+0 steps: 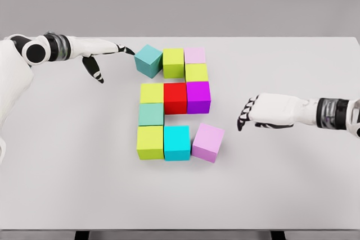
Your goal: Assemble the squares on the desktop into the number 2
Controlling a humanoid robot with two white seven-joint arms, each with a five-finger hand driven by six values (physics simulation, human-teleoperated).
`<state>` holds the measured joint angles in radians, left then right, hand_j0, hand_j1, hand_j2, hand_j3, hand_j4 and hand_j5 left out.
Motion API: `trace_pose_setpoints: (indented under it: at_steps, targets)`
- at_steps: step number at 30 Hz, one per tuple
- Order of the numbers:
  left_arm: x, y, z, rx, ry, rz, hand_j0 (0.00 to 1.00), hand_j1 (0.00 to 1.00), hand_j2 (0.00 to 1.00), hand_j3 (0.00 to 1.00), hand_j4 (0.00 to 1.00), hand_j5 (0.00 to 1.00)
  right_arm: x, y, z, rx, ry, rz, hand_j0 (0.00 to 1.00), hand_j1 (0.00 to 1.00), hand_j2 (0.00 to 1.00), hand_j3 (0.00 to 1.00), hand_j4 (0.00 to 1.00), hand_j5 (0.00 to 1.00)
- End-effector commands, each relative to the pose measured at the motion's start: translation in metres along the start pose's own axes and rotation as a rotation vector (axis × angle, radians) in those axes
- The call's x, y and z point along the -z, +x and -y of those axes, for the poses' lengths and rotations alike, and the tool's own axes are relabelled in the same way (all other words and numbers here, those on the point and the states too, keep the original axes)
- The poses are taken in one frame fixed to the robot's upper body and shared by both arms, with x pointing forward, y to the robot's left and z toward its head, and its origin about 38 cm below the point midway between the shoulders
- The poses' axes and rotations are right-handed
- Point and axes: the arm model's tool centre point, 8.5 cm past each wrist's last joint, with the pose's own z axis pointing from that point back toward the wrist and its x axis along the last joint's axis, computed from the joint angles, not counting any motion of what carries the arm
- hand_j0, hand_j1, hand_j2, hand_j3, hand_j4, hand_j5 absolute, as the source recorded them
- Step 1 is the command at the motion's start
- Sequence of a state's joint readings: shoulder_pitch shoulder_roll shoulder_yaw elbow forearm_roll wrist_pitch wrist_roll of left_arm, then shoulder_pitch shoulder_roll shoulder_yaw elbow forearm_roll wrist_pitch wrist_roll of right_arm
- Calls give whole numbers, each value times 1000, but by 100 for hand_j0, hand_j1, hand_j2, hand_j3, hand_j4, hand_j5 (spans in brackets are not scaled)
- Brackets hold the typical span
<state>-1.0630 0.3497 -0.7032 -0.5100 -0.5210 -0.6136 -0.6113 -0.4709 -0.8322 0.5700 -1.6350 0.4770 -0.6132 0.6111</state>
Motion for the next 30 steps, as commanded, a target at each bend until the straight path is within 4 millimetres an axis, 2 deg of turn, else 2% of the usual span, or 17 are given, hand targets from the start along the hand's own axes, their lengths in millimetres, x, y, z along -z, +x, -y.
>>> trace_pose_setpoints:
  at_steps: [1, 5, 12, 16, 24, 30]
  targets:
    - [0, 0, -2, -7, 9, 3, 100, 100, 100, 100, 100, 100, -6, 9, 0, -16, 22, 25, 58, 58, 58, 58, 58, 58]
    - [-1, 0, -2, -5, 8, 1, 100, 100, 100, 100, 100, 100, -12, 19, -1, -17, 42, 63, 56, 56, 56, 56, 56, 56]
    - [-1, 0, 0, -1, 2, -1, 100, 100, 100, 100, 100, 100, 8, 31, -10, -2, 49, 109, 54, 54, 54, 54, 54, 54]
    - [2, 4, -1, 7, -1, 8, 100, 100, 100, 100, 100, 100, 23, 27, -18, 26, 49, 107, 54, 54, 54, 54, 54, 54]
    - [6, 12, -3, 29, 4, 29, 100, 100, 100, 100, 100, 100, 28, 27, -17, 30, 41, 110, 54, 54, 54, 54, 54, 54]
    - [4, 9, 0, 31, -5, 22, 100, 100, 100, 100, 100, 100, 28, 29, -14, 25, 31, 114, 54, 54, 54, 54, 54, 54]
